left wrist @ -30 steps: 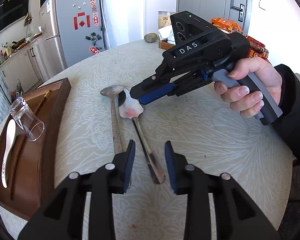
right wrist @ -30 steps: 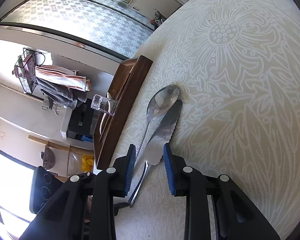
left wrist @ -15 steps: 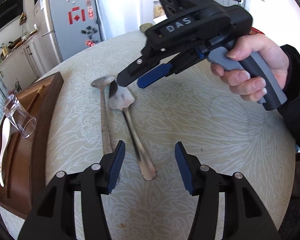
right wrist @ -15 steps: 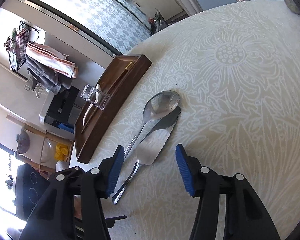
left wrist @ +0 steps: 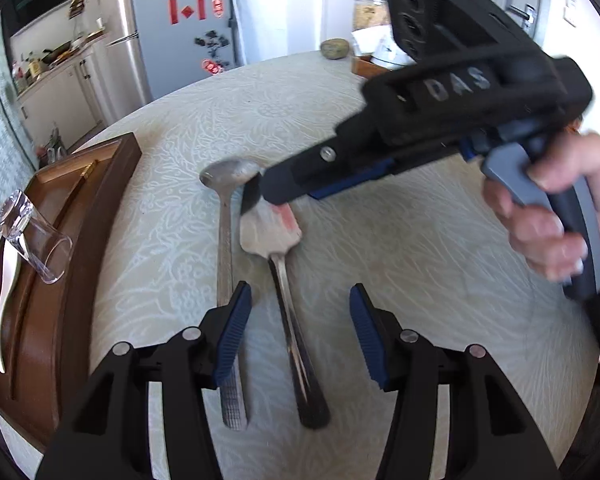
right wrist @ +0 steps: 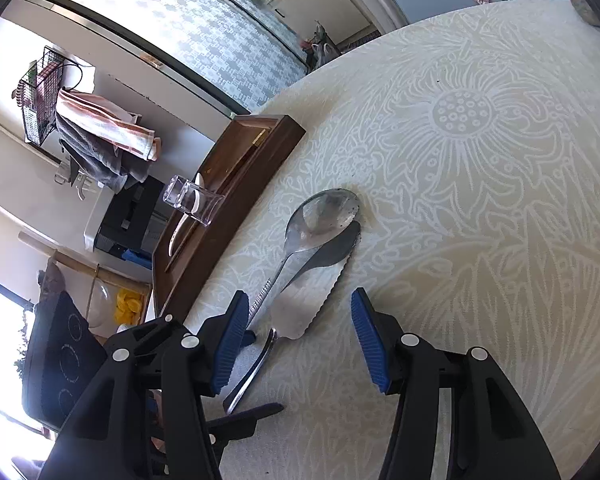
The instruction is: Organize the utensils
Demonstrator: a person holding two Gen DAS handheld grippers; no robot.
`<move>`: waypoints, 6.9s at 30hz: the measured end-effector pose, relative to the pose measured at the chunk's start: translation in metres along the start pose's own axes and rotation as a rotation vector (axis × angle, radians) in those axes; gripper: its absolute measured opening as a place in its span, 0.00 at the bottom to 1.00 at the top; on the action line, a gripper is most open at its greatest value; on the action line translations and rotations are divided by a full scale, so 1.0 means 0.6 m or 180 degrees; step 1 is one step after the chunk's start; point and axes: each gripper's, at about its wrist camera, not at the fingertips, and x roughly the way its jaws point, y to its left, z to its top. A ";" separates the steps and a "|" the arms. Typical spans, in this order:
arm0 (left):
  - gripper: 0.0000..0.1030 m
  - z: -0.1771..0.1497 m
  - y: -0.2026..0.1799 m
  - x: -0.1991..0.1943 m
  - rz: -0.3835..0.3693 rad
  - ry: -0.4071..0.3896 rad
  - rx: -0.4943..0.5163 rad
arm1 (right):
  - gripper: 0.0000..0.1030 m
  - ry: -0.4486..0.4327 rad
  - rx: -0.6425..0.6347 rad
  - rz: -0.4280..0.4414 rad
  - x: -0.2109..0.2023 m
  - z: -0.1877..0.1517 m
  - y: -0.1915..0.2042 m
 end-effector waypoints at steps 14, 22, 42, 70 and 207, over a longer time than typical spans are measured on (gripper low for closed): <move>0.12 0.027 -0.007 0.016 0.0095 -0.0038 -0.0051 | 0.53 -0.0027 -0.0003 0.0052 -0.012 -0.002 -0.009; 0.08 0.024 0.003 0.015 0.0024 -0.0104 -0.0128 | 0.53 -0.0020 0.0115 0.0182 -0.013 -0.004 -0.019; 0.02 0.025 -0.009 -0.009 -0.0337 -0.0329 -0.0159 | 0.51 -0.0029 0.0239 0.0249 -0.013 0.000 -0.032; 0.07 0.012 -0.039 -0.007 -0.0281 -0.0294 0.0154 | 0.03 -0.0099 0.0114 0.0036 -0.027 -0.015 -0.023; 0.73 0.008 0.043 0.004 -0.0045 -0.0119 -0.0238 | 0.55 -0.0141 0.0298 -0.0009 0.022 0.023 0.001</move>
